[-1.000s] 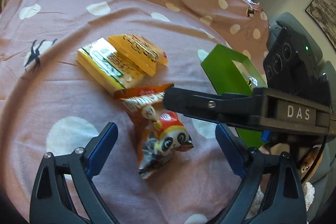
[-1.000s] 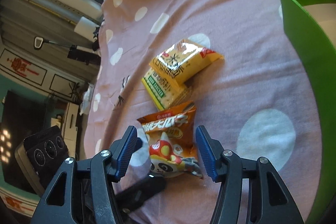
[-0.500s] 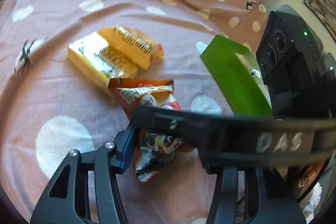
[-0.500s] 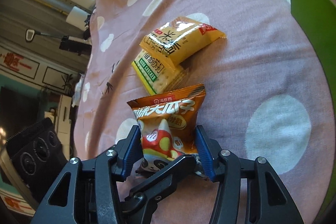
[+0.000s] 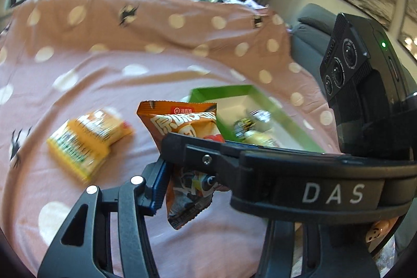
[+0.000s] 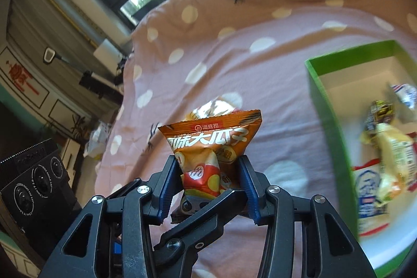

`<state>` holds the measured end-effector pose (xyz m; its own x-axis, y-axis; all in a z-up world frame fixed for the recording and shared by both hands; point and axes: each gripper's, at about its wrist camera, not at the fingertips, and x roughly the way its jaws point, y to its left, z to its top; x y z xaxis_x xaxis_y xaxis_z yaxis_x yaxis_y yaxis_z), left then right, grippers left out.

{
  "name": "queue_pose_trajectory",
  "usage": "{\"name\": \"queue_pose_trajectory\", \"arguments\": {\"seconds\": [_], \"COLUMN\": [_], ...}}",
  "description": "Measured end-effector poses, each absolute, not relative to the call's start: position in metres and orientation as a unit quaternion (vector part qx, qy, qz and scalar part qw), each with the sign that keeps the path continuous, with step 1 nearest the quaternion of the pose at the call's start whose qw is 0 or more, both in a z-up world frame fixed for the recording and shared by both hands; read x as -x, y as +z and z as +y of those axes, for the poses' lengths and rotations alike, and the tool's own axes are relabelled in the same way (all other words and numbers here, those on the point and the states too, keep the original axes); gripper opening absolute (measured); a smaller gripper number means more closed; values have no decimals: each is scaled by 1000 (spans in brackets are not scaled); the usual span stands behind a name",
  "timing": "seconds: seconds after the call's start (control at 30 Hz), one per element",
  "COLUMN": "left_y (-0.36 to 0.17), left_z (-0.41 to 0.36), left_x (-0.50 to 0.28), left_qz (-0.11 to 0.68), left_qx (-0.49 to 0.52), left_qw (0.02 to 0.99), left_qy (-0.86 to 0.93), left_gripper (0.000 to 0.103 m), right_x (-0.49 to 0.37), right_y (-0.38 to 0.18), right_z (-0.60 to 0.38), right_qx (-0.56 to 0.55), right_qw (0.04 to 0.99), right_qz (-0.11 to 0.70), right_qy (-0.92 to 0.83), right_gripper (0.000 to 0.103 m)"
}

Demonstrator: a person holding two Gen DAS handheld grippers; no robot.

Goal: Organize snacks
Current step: 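Carry the orange packet over the green box, then lower the orange packet into the box and open the right gripper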

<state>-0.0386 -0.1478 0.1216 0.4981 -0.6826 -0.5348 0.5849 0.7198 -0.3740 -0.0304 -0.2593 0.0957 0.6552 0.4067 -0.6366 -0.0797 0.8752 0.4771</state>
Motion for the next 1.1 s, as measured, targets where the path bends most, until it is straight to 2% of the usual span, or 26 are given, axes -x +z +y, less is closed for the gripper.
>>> {"name": "queue_pose_trajectory", "arguments": {"seconds": [0.47, 1.1], "left_y": [143, 104], "left_z": [-248, -333], "left_x": [43, 27], "left_qz": [314, 398], "left_qx": [33, 21], "left_qw": [831, 774], "left_qy": [-459, -492], "left_gripper": [49, 49], "right_x": [79, 86], "right_y": [124, 78], "right_z": [-357, -449], "right_qx": [-260, -365], "right_qw": [912, 867], "right_qz": [314, 338], "right_qy": [49, -35], "right_gripper": [49, 50]}}
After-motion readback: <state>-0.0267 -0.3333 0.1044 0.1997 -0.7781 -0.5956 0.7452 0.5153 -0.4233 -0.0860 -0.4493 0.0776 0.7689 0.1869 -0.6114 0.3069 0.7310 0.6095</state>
